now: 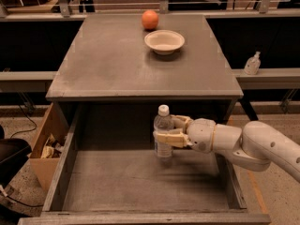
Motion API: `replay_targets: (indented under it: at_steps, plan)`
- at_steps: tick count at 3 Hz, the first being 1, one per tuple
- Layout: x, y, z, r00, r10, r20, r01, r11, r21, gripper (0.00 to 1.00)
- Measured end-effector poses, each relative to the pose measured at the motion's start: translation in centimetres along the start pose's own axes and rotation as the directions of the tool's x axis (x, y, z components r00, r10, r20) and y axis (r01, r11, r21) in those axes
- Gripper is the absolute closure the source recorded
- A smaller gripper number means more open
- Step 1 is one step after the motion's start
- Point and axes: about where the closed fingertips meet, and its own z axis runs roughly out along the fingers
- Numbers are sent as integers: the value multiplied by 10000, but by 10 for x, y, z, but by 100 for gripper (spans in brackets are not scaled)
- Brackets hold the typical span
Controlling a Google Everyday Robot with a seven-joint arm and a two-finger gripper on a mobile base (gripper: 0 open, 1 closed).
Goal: Place blue plastic bottle into top drawer
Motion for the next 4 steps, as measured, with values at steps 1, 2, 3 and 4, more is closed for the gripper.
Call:
replay_targets:
  at_steps: [1,2,3,4]
  plan:
    - [7,6,-5,9988,-259,-413,258,9997,-17,100]
    - [9,15,-16,9974,-575,-443,583,9982,162,100]
    - [28,26,-29,9960,-890,-122,894,9954,358,100]
    - [34,26,-29,9967,-805,-70,807,9961,353,100]
